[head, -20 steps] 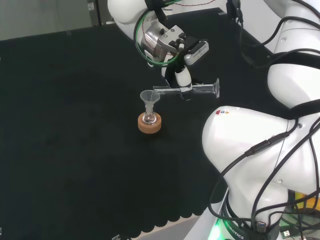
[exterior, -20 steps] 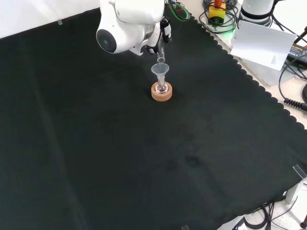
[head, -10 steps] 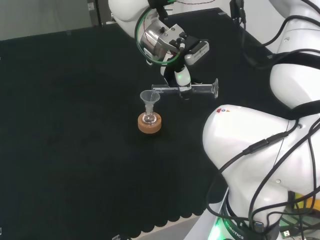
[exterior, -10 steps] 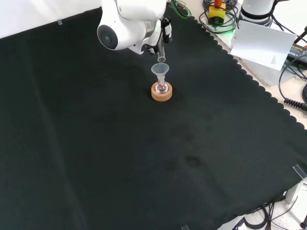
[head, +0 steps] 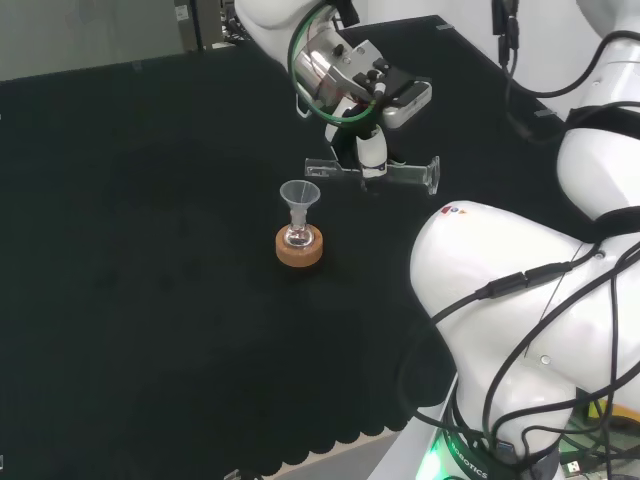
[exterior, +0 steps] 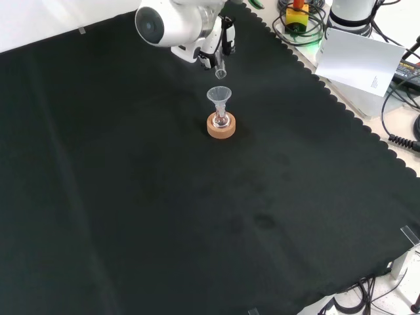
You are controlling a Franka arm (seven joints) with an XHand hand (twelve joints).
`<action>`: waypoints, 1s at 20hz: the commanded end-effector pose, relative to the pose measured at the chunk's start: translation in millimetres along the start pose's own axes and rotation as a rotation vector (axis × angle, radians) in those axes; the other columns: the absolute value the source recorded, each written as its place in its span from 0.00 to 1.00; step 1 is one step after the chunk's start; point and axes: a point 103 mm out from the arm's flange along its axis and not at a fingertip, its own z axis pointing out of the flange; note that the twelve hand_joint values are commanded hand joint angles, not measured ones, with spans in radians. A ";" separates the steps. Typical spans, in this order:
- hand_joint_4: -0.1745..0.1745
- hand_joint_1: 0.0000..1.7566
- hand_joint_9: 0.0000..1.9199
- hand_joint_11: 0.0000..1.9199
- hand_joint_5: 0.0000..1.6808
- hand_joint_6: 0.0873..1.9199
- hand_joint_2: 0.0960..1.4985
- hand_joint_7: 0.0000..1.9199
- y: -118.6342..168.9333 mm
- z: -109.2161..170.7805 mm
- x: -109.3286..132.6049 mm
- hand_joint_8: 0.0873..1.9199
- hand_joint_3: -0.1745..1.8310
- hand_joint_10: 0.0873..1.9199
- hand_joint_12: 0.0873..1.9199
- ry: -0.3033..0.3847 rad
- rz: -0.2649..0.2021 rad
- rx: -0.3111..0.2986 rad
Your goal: Pour the water from the graduated cylinder into the round-bottom flask.
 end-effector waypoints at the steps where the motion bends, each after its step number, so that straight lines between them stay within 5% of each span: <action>1: 0.00 0.79 0.64 0.64 0.63 0.41 0.68 0.52 -5.6 19.1 -15.6 0.48 0.09 0.31 0.38 0.065 -0.082 -0.219; 5: 0.00 0.79 0.64 0.64 0.63 0.41 0.68 0.52 -2.0 27.0 -31.3 0.48 0.09 0.31 0.38 0.151 -0.120 -0.386; 13: 0.00 0.79 0.64 0.64 0.63 0.42 0.68 0.52 21.2 20.7 -46.1 0.48 0.09 0.31 0.38 0.295 -0.213 -0.602; 20: 0.00 0.79 0.64 0.64 0.63 0.42 0.68 0.51 39.5 6.2 -54.0 0.48 0.09 0.31 0.38 0.350 -0.250 -0.713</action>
